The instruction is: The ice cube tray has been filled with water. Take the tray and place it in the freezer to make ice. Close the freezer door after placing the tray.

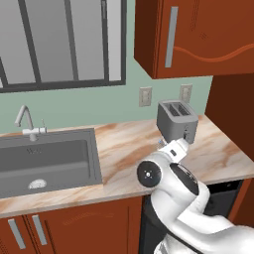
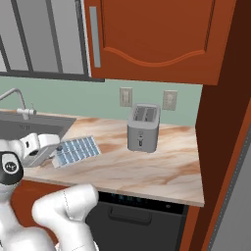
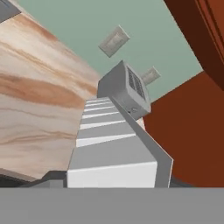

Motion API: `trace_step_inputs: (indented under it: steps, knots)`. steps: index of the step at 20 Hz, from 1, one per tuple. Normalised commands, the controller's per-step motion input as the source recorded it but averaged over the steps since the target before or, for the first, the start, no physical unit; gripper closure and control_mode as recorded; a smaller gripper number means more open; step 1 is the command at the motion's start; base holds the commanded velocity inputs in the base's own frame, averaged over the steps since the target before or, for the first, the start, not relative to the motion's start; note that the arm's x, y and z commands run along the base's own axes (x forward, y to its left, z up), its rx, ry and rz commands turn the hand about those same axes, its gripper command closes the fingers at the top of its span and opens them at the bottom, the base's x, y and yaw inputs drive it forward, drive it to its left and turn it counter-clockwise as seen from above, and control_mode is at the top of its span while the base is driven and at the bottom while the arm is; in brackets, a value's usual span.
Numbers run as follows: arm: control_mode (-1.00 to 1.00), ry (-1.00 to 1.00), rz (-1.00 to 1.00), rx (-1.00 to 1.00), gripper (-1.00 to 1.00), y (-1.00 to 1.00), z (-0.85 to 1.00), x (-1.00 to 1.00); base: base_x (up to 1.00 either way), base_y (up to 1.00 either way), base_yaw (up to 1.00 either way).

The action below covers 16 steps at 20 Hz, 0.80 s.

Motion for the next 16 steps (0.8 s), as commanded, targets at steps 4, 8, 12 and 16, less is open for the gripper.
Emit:
trace_step_inputs:
  steps: [4,8,12,16]
  knots:
    - [-1.0,0.08,-0.03,0.28,1.0,-0.4,0.45,0.0,0.0,0.0,0.0]
    - [-1.0,0.11,-0.02,0.3,1.0,-0.37,0.46,0.01,0.0,0.0,0.0]
    - [-1.0,0.03,-0.04,0.24,1.0,-0.41,0.09,0.01,0.0,0.0,0.0]
    - [-1.0,-0.02,-0.06,0.04,1.0,-0.29,-0.15,0.0,0.0,0.0,0.0]
